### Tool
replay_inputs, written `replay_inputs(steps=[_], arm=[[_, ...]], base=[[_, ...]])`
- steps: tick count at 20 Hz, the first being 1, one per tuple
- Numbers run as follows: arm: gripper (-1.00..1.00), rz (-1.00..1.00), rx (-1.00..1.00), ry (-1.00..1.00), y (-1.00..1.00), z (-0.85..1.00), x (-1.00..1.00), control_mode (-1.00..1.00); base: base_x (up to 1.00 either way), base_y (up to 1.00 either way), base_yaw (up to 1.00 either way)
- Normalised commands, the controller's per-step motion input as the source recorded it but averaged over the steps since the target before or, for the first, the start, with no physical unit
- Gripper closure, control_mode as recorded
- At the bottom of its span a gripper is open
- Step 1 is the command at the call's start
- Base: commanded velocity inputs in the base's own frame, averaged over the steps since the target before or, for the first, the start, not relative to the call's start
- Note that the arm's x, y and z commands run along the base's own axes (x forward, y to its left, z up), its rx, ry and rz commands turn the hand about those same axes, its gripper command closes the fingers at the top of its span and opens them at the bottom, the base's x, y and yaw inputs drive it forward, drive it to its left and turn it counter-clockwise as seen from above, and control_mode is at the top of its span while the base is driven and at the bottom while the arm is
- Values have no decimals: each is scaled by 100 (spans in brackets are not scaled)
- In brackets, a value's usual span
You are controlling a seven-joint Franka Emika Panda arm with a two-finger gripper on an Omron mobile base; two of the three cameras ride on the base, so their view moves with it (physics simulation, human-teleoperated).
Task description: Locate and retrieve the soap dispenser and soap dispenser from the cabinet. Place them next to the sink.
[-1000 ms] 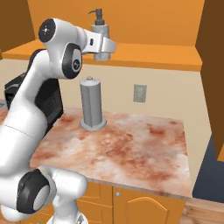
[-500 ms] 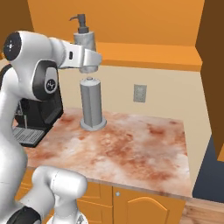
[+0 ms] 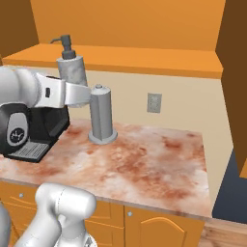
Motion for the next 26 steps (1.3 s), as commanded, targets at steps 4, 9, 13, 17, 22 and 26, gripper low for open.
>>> replay_inputs(steps=[4,9,13,17,22,26], arm=[[100,3,-1,-1,42,-52,-100,-100],[100,2,1,-3,12,-39,-64,-100],[100,3,0,0,0,-28,-8,-100],[100,3,0,-3,2,-38,-3,-100],[100,4,0,-9,4,-35,-7,-100],[100,0,0,0,0,0,0,-100]], base=[[0,0,0],[0,0,0],[0,0,0],[0,0,0],[0,0,0],[0,0,0]])
